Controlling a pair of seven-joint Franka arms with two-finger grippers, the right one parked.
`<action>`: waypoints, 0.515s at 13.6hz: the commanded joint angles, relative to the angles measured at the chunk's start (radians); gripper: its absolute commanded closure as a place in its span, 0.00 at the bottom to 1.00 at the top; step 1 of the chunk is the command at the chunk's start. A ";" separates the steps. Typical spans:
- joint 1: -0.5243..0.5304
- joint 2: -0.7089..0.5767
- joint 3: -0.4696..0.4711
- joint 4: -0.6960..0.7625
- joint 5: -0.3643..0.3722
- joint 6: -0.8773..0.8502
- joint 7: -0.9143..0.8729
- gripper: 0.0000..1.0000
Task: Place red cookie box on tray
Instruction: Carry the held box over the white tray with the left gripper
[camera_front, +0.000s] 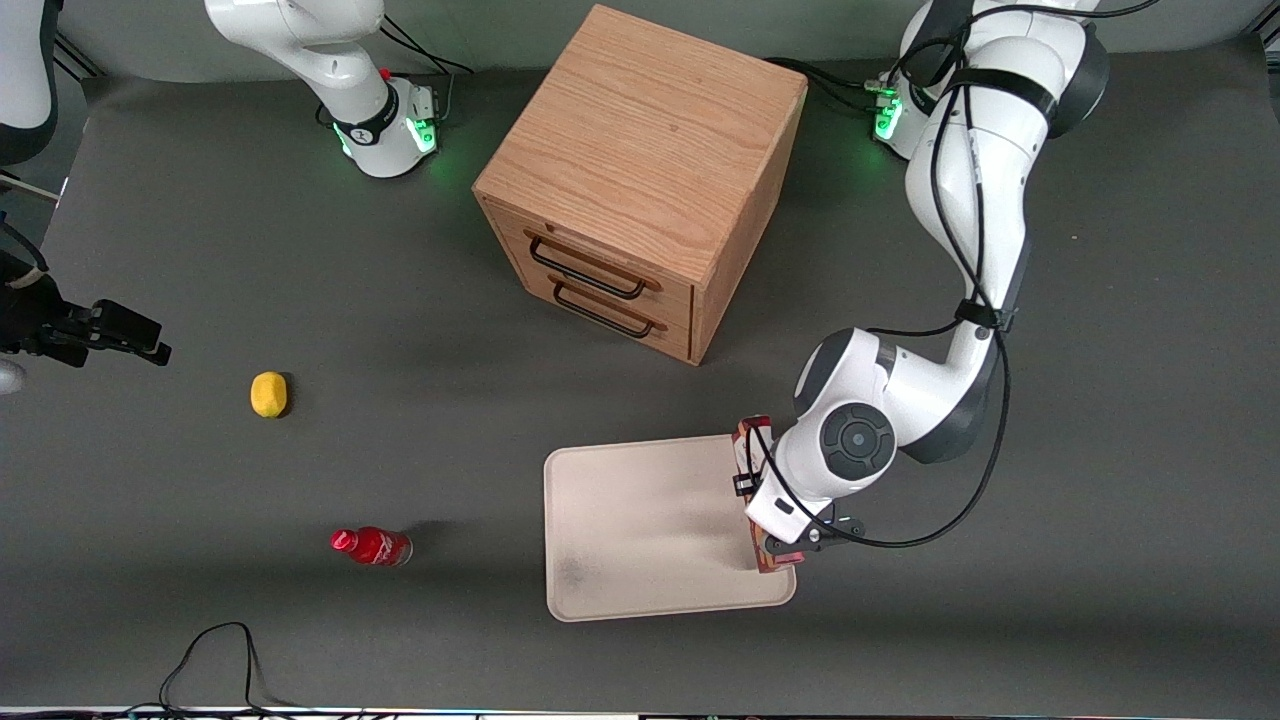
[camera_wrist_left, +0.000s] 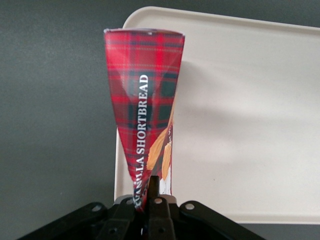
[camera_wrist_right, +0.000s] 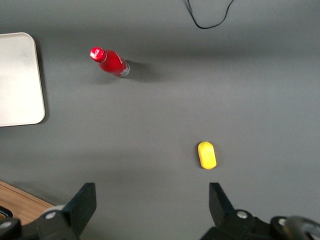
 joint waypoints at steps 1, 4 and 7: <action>-0.017 0.034 0.018 0.044 0.035 0.016 -0.020 1.00; -0.017 0.048 0.018 0.042 0.041 0.025 -0.020 1.00; -0.018 0.051 0.018 0.036 0.041 0.041 -0.021 0.60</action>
